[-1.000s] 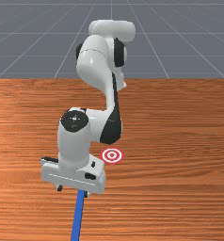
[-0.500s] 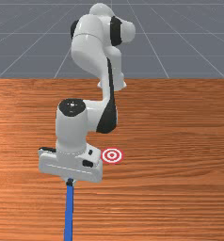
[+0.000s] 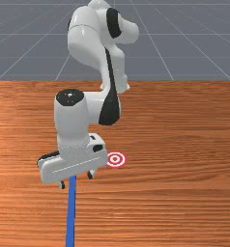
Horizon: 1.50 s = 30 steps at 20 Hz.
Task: Pull the pivot to the target area
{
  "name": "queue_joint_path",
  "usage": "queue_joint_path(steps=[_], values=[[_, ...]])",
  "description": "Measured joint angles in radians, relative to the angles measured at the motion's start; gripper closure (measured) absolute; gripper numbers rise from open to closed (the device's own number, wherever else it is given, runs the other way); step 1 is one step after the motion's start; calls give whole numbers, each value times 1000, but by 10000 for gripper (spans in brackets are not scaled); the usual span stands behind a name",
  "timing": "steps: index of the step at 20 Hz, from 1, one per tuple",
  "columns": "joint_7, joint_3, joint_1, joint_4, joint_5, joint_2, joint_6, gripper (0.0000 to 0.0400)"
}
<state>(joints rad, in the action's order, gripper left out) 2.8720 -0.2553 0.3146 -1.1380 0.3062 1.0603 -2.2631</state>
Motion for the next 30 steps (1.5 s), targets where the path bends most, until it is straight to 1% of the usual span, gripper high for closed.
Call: queue_joint_path(steps=[1,2,3,4,5,7,8,9,11,12,13,16,17,18,23,25,26,27,30], values=[[25,-11,-2,-9,5,-5,-3,0],[-95,14,-23,-36,-3,-22,-29,0],[-121,17,-34,-49,-1,-30,-38,0],[-80,3,-38,-58,8,-33,-40,0],[-300,60,-83,-45,-8,-22,-68,0],[-331,73,-96,-2,-7,45,-97,0],[-380,88,-107,12,-12,67,-102,2],[-416,97,-115,15,-14,62,-101,0],[-427,85,-117,13,-28,60,-100,0],[-409,63,-104,6,-46,53,-89,0],[-402,55,-98,-4,-53,38,-80,0],[-405,54,-96,-33,-55,-19,-51,0],[-421,71,-107,-37,-39,-34,-49,0],[-443,79,-116,-57,-30,-48,-72,0],[-516,82,-177,-53,-26,-50,-53,0],[-550,91,-178,-44,-35,-47,-47,0],[-550,95,-165,-36,-41,-43,-43,0],[-555,102,-147,-18,-50,-34,-34,0],[-442,95,-65,43,-61,0,-15,0]])
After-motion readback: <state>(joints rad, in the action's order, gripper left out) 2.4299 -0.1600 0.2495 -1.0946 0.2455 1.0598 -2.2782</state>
